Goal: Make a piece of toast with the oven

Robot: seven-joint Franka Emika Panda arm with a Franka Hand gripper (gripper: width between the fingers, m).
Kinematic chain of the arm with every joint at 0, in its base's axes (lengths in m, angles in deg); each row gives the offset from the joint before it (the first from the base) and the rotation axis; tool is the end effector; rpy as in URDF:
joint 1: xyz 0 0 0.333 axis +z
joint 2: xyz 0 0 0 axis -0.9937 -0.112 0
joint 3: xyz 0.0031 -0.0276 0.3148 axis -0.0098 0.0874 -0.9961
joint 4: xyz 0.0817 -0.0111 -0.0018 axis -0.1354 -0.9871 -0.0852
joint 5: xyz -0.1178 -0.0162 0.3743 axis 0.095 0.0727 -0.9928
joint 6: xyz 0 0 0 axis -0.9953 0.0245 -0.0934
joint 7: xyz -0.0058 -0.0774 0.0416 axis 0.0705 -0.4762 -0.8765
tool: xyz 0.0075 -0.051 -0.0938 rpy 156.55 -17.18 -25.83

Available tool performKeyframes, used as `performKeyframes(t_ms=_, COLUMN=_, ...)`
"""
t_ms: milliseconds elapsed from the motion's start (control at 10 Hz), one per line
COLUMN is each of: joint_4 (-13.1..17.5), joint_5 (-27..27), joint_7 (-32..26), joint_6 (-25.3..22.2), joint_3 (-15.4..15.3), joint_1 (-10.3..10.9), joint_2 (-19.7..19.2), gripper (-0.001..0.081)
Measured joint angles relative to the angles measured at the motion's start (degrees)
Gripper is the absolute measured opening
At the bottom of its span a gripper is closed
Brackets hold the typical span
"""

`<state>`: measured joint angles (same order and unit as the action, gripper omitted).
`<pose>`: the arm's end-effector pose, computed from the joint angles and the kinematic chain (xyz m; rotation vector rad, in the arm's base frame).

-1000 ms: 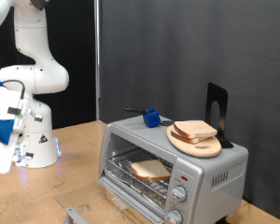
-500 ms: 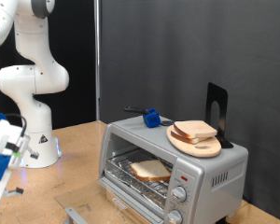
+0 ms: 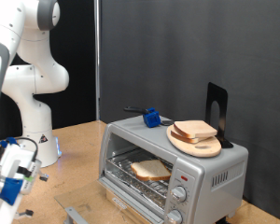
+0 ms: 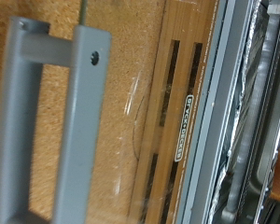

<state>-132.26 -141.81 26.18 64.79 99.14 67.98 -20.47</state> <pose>0.4124 -0.2410 0.1748 -1.9817 0.7317 0.2040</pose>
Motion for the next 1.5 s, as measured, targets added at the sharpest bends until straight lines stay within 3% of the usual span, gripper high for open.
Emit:
performKeyframes(t_ms=300, joint_4=-0.85, joint_5=-0.63, joint_7=-0.28, joint_6=0.62, joint_3=-3.57, joint_1=1.37, joint_2=-1.06, gripper=0.0803)
performKeyframes(t_ms=500, joint_4=-2.50, joint_5=-1.82, joint_7=-0.28, joint_6=3.53, joint_3=-5.25, joint_1=2.97, joint_2=-1.19, gripper=0.0803)
performKeyframes(t_ms=900, joint_4=-5.11, joint_5=-3.68, joint_7=-0.31, joint_6=7.13, joint_3=-6.92, joint_1=4.37, joint_2=-1.20, gripper=0.0803)
performKeyframes(t_ms=1100, joint_4=-5.59, joint_5=-3.81, joint_7=-1.71, joint_6=5.64, joint_3=-7.60, joint_1=4.35, joint_2=-1.14, gripper=0.0803)
performKeyframes(t_ms=1300, joint_4=-5.82, joint_5=-3.51, joint_7=-3.15, joint_6=1.38, joint_3=-7.47, joint_1=3.90, joint_2=-0.41, gripper=0.0803)
performKeyframes(t_ms=1500, joint_4=-5.89, joint_5=-2.88, joint_7=-4.79, joint_6=-4.92, joint_3=-6.92, joint_1=2.10, joint_2=1.62, gripper=0.0803)
